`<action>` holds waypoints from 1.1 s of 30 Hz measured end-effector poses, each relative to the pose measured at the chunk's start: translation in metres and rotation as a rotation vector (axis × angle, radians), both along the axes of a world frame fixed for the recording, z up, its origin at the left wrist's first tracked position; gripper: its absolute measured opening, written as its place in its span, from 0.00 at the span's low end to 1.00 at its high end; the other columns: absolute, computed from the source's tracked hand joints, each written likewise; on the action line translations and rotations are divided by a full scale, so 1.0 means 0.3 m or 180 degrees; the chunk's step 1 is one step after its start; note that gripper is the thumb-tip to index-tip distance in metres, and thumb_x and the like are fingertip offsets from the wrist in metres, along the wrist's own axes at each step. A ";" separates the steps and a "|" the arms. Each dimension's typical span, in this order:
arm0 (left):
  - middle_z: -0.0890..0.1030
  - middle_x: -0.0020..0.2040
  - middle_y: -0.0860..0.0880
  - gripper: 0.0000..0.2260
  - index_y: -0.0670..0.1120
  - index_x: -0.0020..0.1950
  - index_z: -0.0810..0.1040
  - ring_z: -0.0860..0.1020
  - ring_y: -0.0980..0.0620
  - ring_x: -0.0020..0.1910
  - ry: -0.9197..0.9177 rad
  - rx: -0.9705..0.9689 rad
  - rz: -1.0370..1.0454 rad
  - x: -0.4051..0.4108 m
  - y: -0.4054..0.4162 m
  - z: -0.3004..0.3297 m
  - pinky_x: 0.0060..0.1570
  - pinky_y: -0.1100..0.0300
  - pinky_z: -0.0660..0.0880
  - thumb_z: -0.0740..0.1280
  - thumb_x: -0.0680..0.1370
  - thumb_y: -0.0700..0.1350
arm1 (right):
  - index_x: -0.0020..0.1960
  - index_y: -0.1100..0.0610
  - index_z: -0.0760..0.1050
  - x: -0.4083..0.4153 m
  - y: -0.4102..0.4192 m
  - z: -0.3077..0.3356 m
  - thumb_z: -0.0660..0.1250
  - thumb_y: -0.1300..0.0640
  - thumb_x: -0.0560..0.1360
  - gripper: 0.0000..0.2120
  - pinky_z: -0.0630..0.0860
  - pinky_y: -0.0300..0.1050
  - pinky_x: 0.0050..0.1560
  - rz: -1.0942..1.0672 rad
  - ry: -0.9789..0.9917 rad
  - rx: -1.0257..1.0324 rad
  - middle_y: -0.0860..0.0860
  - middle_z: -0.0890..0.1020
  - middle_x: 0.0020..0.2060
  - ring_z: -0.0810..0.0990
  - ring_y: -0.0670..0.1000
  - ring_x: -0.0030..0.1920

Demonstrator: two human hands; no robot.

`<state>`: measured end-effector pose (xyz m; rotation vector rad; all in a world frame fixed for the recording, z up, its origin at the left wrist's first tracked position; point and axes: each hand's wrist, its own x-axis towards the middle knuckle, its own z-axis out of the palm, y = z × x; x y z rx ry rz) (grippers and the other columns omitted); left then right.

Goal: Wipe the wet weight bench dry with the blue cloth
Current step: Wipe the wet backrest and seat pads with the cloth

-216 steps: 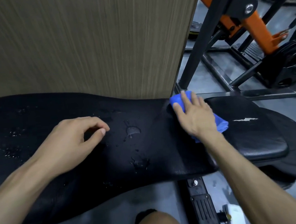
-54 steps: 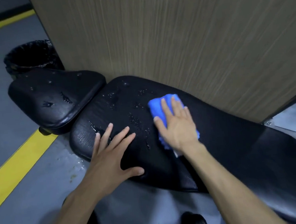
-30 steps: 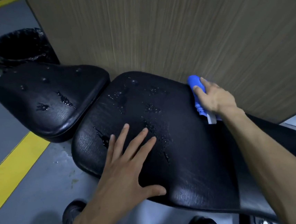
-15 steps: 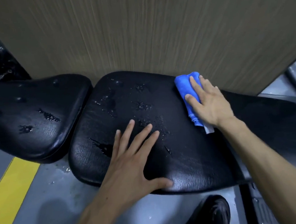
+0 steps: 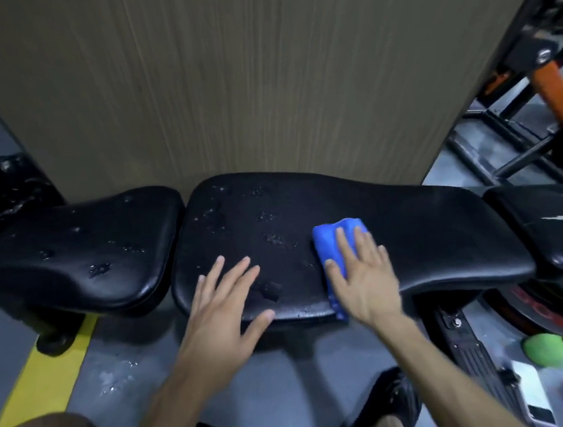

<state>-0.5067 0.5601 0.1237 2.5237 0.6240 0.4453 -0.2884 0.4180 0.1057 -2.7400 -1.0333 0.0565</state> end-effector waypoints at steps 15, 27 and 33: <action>0.61 0.79 0.59 0.23 0.54 0.79 0.62 0.48 0.56 0.81 0.0484 -0.0152 0.0621 -0.143 -0.137 0.088 0.80 0.52 0.48 0.59 0.84 0.51 | 0.79 0.53 0.61 -0.177 -0.082 -0.029 0.43 0.39 0.78 0.35 0.52 0.59 0.76 0.0157 -0.0075 0.0326 0.59 0.63 0.78 0.59 0.57 0.79; 0.62 0.79 0.55 0.22 0.51 0.79 0.65 0.58 0.54 0.80 0.0591 -0.0443 0.0823 -0.260 -0.002 -0.014 0.78 0.58 0.54 0.60 0.84 0.48 | 0.80 0.57 0.58 -0.013 -0.198 -0.067 0.48 0.45 0.81 0.30 0.54 0.62 0.77 -0.0585 -0.0212 0.0465 0.62 0.60 0.79 0.56 0.60 0.79; 0.65 0.77 0.59 0.20 0.52 0.77 0.67 0.62 0.58 0.77 0.0435 -0.0599 0.0706 -0.265 0.072 -0.051 0.76 0.58 0.59 0.60 0.84 0.46 | 0.77 0.60 0.66 -0.388 0.097 -0.067 0.52 0.44 0.78 0.32 0.57 0.63 0.75 -0.0037 -0.0444 0.0720 0.64 0.68 0.74 0.64 0.63 0.75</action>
